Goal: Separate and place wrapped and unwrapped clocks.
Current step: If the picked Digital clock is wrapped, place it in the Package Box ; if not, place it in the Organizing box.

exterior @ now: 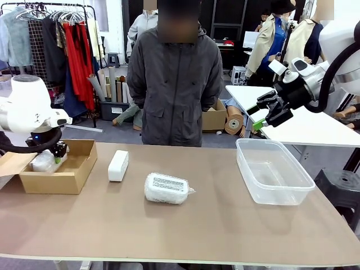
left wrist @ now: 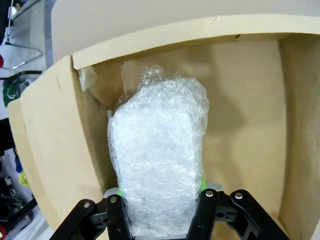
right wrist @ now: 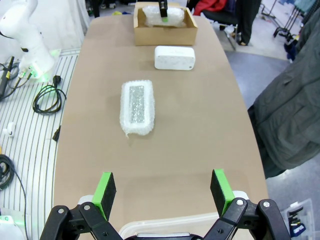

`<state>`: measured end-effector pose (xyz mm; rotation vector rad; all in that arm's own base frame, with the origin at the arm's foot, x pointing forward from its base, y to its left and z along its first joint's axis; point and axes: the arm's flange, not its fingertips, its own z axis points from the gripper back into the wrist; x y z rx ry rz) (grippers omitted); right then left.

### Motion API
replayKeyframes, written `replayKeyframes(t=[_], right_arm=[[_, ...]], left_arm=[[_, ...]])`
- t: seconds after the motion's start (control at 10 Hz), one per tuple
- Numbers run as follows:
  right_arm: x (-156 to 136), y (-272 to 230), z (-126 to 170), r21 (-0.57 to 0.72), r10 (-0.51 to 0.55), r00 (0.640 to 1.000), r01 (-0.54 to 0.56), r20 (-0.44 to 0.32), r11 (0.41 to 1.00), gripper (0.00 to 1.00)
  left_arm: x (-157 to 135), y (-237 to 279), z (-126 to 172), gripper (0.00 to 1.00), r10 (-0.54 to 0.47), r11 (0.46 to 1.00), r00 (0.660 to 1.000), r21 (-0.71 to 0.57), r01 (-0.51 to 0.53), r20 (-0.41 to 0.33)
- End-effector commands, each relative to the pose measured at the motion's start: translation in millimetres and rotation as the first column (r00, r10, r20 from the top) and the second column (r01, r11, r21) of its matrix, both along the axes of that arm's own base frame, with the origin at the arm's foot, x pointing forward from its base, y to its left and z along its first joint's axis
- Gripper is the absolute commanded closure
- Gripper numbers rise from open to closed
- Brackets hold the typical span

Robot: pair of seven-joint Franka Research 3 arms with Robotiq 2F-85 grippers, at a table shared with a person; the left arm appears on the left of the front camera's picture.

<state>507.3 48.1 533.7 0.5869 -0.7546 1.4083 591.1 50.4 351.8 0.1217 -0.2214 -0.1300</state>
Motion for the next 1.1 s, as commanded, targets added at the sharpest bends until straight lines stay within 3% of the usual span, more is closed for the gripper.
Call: replayKeyframes(t=[0.0,0.4,1.0], right_arm=[[-0.8,0.8,0.9,-0.002,0.004,1.000,-0.004,0.005,1.000,0.00],[-0.8,0.8,0.9,-0.002,0.004,1.000,-0.004,0.005,1.000,0.00],[-0.8,0.8,0.9,-0.002,0.004,1.000,-0.004,0.005,1.000,0.00]], left_arm=[[-0.9,0.1,-0.6,0.75,0.018,1.000,1.000,0.017,-0.018,0.010],[-2.4,-1.4,6.7,0.00,0.029,0.999,0.999,0.017,-0.030,0.026],[-6.1,-17.4,54.5,0.00,0.056,0.998,0.995,0.029,-0.058,0.077]])
